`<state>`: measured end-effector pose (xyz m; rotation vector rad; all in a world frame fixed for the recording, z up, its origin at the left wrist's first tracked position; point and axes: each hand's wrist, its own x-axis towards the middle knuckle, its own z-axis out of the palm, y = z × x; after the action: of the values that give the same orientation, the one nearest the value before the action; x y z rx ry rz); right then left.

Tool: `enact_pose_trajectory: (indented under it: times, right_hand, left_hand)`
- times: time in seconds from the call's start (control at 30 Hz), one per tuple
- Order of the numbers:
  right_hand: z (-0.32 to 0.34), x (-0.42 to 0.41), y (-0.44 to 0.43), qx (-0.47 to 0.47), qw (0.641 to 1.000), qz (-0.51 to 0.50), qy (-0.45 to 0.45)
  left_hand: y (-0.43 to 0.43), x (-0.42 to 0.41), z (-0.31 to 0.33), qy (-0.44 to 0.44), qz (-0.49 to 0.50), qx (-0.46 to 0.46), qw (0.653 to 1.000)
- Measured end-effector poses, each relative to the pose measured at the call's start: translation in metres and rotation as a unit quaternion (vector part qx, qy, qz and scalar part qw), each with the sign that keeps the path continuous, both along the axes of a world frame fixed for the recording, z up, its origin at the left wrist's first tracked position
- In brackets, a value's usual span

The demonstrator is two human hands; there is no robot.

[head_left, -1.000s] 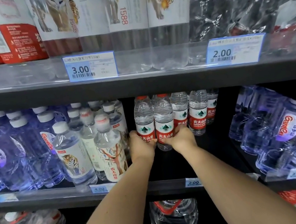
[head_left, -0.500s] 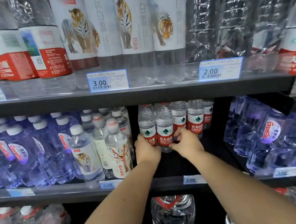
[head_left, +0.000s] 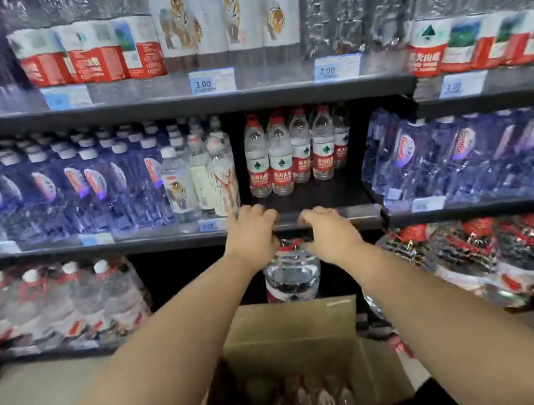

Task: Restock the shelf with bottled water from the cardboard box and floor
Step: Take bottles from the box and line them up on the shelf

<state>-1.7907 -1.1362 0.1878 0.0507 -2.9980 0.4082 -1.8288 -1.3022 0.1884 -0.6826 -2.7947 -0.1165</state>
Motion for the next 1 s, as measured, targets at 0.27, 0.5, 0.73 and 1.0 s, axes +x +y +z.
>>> enact_pose_trajectory:
  times: [0.27,0.5,0.73,1.0]
  right_hand:
    - [-0.132,0.093,-0.037,0.074,0.990,0.016,-0.119]
    - [-0.219,0.122,-0.052,0.021,0.971,-0.019,-0.238]
    - [-0.304,0.126,-0.069,-0.072,0.938,-0.132,-0.312]
    - [-0.387,0.110,-0.079,-0.145,0.877,-0.190,-0.418]
  left_hand:
    - [-0.028,0.096,-0.143,-0.088,0.040,-0.135,0.986]
    - [-0.050,0.141,-0.230,-0.218,0.104,-0.131,0.961]
    - [-0.049,0.153,-0.310,-0.353,0.145,-0.138,0.914]
    - [-0.047,0.121,-0.388,-0.472,0.185,-0.104,0.856]
